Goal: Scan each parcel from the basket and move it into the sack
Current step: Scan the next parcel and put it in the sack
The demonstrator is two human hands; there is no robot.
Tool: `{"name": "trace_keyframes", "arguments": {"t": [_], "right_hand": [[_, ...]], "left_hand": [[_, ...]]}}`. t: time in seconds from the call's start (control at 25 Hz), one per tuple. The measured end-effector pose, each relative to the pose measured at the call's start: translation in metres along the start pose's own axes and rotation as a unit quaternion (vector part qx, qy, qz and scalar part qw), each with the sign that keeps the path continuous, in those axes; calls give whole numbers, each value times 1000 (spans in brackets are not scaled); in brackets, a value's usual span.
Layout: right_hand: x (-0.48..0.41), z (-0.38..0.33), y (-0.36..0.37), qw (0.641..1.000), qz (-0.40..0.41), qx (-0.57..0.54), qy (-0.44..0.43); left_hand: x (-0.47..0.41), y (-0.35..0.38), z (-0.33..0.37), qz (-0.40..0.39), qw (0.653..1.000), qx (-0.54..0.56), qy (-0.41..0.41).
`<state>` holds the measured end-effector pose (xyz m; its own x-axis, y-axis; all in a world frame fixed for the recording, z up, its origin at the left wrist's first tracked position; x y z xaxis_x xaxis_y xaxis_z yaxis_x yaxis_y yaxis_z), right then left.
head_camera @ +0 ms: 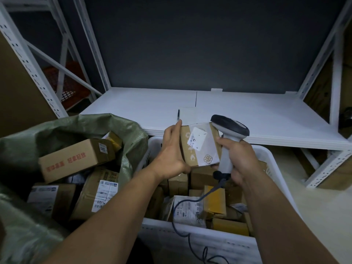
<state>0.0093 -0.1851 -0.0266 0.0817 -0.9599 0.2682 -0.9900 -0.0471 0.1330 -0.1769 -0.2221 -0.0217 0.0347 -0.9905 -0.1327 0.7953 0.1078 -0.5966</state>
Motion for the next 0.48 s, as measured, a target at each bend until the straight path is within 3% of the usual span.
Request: {"name": "trace_keyframes", "arguments": {"t": [0.08,0.16,0.24,0.32,0.4,0.48], "right_hand": [[-1,1,-2,1000,10,0,-6],[-4,1,-2,1000,18,-13,-15],[-8,0,-2,999,23,-33,-24],[-10,-3,1,999,24,-39,-30],[-12,-3,3,998,30,-45,-30],[-17,1,2,997,42,-57,-24]], "left_hand": [[1,3,2,-2,999,47,-5],[-3,5,-7,21,974,222,-36],[-11,4,-34,129,897,410,-102],[-13,1,-52,235,833,477,-154],[-13,2,-59,280,796,504,-182],[-17,11,-65,264,763,552,-209]]}}
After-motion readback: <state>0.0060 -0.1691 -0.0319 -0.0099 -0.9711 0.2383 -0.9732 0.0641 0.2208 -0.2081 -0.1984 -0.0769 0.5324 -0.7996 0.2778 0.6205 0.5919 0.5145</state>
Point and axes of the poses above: each hand's wrist, its own x-axis away from the middle knuckle, its own y-axis out of the palm, z = x × y, the point moved 9 cm from there along -x, towards the middle knuckle, and after that the axes turned 3 degrees about x, right-handed, at the moved point
